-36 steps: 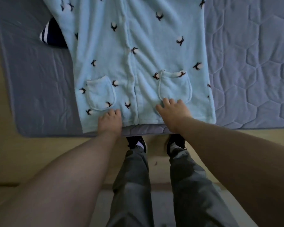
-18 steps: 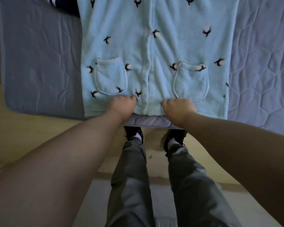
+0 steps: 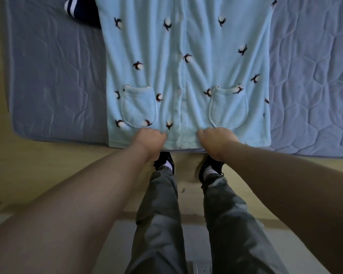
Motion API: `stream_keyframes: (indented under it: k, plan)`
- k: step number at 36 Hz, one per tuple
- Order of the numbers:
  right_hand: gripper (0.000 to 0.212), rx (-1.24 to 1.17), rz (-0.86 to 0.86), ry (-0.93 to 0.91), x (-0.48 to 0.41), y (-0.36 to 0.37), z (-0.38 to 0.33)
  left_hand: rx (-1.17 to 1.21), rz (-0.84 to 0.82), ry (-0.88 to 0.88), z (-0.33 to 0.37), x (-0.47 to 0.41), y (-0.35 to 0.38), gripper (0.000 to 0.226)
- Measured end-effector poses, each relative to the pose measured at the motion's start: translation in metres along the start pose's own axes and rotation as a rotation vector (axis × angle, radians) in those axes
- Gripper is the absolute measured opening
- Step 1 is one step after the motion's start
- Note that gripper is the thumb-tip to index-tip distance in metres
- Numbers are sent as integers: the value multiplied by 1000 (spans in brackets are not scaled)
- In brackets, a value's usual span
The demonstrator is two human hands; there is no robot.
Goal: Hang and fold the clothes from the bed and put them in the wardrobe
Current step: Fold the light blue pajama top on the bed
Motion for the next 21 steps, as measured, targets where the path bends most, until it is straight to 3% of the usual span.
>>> stream_keyframes:
  k: [10, 14, 18, 21]
  plan:
    - [48, -81, -219, -32, 10, 45, -20, 63, -163, 78, 30, 10, 37, 40]
    - [59, -33, -317, -32, 5, 44, -15, 57, -346, 44, 29, 7, 39, 51]
    - [29, -221, -117, 51, -10, 1, 10, 214, -438, 76, 28, -6, 1, 26]
    - [19, -455, 99, 192, -21, -40, 48, 270, -308, 75, 17, -26, -53, 27]
Point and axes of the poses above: each hand's wrist, its own x-axis away from the middle knuckle, its own y-axis out of the palm, z = x × y, the point moved 8 cm from there along -x, towards the middle knuckle, and after that the axes turned 7 degrees about -z, right-handed, at the moved point
